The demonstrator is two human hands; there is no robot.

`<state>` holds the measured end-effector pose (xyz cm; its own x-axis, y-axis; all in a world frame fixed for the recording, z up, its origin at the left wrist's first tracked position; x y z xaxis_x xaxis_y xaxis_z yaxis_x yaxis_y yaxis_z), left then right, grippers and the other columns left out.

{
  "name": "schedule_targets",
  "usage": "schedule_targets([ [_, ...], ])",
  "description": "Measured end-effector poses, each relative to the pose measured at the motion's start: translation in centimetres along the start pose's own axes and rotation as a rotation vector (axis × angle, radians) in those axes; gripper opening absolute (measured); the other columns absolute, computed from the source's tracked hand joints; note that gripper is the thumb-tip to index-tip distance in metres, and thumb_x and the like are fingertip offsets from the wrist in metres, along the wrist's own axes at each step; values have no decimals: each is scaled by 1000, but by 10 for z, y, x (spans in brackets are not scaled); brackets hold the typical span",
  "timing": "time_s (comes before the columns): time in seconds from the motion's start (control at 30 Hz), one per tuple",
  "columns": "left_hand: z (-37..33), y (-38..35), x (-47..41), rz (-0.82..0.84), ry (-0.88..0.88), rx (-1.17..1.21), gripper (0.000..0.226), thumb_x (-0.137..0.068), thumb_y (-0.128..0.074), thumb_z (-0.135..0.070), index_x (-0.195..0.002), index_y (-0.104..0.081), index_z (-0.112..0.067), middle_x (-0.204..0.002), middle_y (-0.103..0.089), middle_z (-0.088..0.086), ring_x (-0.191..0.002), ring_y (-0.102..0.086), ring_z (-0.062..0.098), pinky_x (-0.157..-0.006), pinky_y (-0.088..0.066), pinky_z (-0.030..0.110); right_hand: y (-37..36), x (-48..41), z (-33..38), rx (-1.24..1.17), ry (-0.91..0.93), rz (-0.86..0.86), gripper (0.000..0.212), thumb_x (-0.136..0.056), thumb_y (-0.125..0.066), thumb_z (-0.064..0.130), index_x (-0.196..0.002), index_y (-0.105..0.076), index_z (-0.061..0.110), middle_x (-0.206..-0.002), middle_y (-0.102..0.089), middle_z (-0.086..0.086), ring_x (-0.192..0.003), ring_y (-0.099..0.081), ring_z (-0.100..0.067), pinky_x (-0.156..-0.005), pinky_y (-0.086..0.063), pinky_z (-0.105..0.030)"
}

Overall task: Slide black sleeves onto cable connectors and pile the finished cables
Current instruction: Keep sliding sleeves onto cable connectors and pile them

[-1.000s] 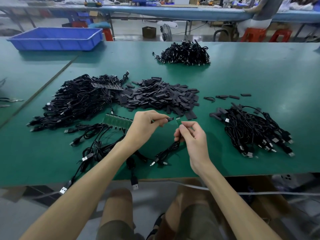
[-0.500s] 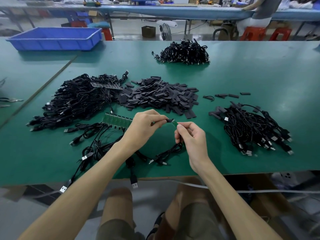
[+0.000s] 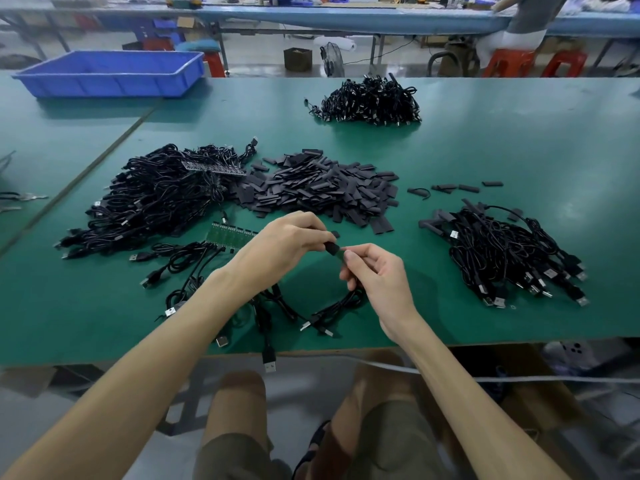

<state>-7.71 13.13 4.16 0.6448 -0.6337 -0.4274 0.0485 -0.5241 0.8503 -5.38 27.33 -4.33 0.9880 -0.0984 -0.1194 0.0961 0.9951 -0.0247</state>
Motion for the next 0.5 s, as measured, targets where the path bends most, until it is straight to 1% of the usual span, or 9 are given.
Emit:
schedule_targets([
  [0.07,-2,-1,0,17,-21,1,22,-92,-70,-1,-113,-76,-3,-104,-69,9,-95,-61,24,-86,-50,26,-2,0,0,10,0,11,10,-104,-60,9,-100,-70,9,-72,-72,-3,-57,-56,-13,-61,-49,-22],
  [0.13,-6,-1,0,21,-39,21,22,-92,-70,-1,-114,-76,-3,-104,-69,10,-95,-62,23,-87,-48,22,-1,-1,-1,-13,-12,11,7,-104,-60,10,-108,-65,8,-75,-74,-5,-57,-56,-15,-62,-50,-24],
  [0.23,-16,-6,1,38,-105,-5,23,-93,-70,-4,-115,-75,-3,-103,-67,12,-92,-62,25,-83,-54,28,-1,-2,-3,-39,-28,14,8,-104,-61,12,-111,-60,7,-76,-75,-8,-55,-56,-18,-60,-49,-26],
  [0.33,-22,-8,0,33,-151,-68,21,-92,-72,-12,-112,-77,-5,-97,-62,12,-88,-57,27,-77,-52,34,-1,-2,-3,-44,-29,17,8,-104,-61,13,-108,-58,7,-75,-75,-8,-54,-56,-18,-58,-49,-25],
  [0.43,-20,-10,-1,51,-143,-104,18,-94,-69,-18,-101,-77,-3,-94,-59,12,-86,-55,28,-75,-51,42,-1,-3,-4,-47,-32,26,11,-103,-63,15,-108,-58,5,-75,-75,-9,-52,-55,-18,-56,-48,-23],
  [0.5,-16,-13,-3,88,-109,-83,20,-95,-68,-21,-99,-77,-4,-94,-60,10,-86,-54,26,-76,-50,41,-2,-3,-4,-47,-34,36,13,-103,-63,16,-107,-58,4,-75,-75,-9,-52,-55,-18,-56,-48,-23],
])
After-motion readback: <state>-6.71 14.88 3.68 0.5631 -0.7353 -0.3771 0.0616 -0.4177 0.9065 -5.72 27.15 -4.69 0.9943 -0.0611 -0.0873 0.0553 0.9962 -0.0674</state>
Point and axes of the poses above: each hand's wrist, its own x-axis away from the middle knuckle, its own y-axis out of the back of the hand, z = x × y, the point moved 9 cm from there along -x, towards the middle knuckle
